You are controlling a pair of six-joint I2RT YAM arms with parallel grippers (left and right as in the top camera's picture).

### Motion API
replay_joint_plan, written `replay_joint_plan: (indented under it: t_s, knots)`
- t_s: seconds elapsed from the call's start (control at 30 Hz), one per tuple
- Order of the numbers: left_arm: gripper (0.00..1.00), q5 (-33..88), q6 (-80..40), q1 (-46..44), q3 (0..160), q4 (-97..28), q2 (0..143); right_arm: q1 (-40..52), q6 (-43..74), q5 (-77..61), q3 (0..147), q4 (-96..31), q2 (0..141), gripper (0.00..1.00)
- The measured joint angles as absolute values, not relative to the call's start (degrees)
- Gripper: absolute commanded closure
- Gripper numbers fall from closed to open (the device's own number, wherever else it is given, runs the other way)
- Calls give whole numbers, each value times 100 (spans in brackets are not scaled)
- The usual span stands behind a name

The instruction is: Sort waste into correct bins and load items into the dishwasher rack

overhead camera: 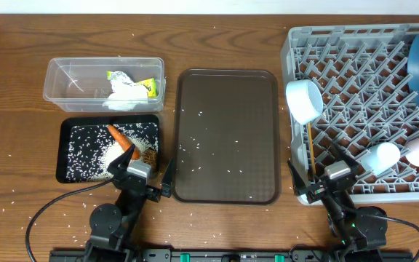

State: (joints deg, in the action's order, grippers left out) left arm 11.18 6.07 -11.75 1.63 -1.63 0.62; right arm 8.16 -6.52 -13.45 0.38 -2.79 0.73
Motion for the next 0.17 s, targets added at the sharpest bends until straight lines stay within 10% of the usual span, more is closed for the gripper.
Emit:
replay_joint_plan:
  t_s: [0.17]
  knots:
    - [2, 1118, 607, -1175, 163, -163, 62, 816, -652, -1345, 38, -279, 73, 1]
